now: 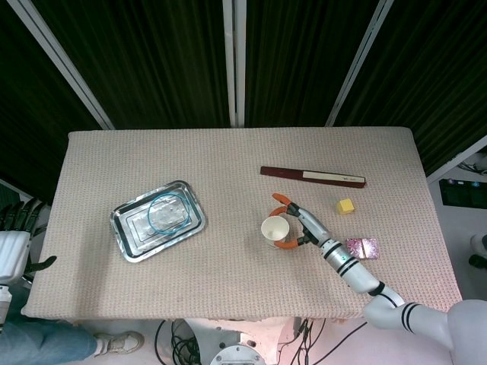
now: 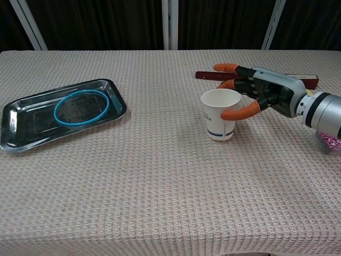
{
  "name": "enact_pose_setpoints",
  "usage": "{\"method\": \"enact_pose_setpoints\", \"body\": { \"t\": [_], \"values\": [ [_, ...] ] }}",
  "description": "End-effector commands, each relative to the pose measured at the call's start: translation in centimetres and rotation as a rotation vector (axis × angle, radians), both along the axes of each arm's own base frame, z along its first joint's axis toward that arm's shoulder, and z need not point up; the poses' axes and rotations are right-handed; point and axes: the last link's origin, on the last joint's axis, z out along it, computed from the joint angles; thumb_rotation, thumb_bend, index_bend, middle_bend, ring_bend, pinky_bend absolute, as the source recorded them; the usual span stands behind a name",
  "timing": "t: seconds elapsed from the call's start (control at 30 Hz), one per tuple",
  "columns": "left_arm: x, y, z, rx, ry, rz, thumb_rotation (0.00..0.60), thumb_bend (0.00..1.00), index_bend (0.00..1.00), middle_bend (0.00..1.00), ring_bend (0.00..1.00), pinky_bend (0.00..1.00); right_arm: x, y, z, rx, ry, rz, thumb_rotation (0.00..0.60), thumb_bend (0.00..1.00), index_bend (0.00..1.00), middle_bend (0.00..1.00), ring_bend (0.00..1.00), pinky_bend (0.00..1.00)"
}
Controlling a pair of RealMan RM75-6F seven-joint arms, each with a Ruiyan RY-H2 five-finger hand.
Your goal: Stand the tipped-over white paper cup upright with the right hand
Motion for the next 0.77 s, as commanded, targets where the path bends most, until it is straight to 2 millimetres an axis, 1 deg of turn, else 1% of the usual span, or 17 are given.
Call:
{"method": "enact_pose_setpoints", "body": {
  "t": [0.03,0.1,0.17,0.3,0.33,0.4,0.43,0.47,0.53,0.63,0.77],
  "values": [
    [0.0,0.0,0.0,-0.001,0.001,0.000,0.600,0.10,0.00,0.00,0.00,0.04,-0.6,0.7,1.6,-0.069,0.058,0.072,0.600,0.00,0.00,0.00,0.00,0.00],
    [0.0,0.0,0.0,-0.001,0.001,-0.001,0.600,0.10,0.00,0.00,0.00,0.04,-1.1,1.2,2.7,-0.096,0.078,0.096,0.600,0.00,0.00,0.00,0.00,0.00],
    [0.0,0.0,0.0,0.002,0.001,-0.004,0.600,0.10,0.00,0.00,0.00,0.04,-2.0,1.8,4.6,-0.150,0.138,0.138,0.600,0.00,0.00,0.00,0.00,0.00],
    [0.0,0.0,0.1,0.008,-0.007,-0.009,0.600,0.10,0.00,0.00,0.00,0.04,-5.8,3.5,9.3,-0.311,0.486,0.215,0.600,0.00,0.00,0.00,0.00,0.00],
    [0.0,0.0,0.1,0.009,-0.010,-0.011,0.600,0.10,0.00,0.00,0.00,0.04,-7.0,4.6,10.9,-0.348,0.599,0.200,0.600,0.00,0.00,0.00,0.00,0.00],
    [0.0,0.0,0.2,0.014,-0.015,-0.014,0.600,0.10,0.00,0.00,0.00,0.04,-8.6,6.6,13.2,-0.406,0.740,0.149,0.600,0.00,0.00,0.00,0.00,0.00],
    [0.0,-0.1,0.2,0.018,-0.018,-0.018,0.600,0.10,0.00,0.00,0.00,0.04,-9.5,8.0,14.4,-0.445,0.819,0.097,0.600,0.00,0.00,0.00,0.00,0.00],
    [0.0,-0.1,0.3,0.020,-0.021,-0.021,0.600,0.10,0.00,0.00,0.00,0.04,-10.1,9.1,15.2,-0.473,0.866,0.055,0.600,0.00,0.00,0.00,0.00,0.00],
    [0.1,-0.4,0.4,0.023,-0.026,-0.030,0.600,0.10,0.00,0.00,0.00,0.04,-11.3,11.1,16.5,-0.521,0.929,-0.041,0.600,0.00,0.00,0.00,0.00,0.00],
    [0.2,-0.7,0.4,0.016,-0.032,-0.038,0.600,0.10,0.00,0.00,0.00,0.04,-12.4,13.0,17.4,-0.570,0.959,-0.126,0.600,0.00,0.00,0.00,0.00,0.00],
    [0.6,-0.9,0.3,0.003,-0.031,-0.056,0.600,0.10,0.00,0.00,0.00,0.04,-13.1,13.7,17.9,-0.620,0.992,-0.154,0.600,0.00,0.00,0.00,0.00,0.00]
  ]
}}
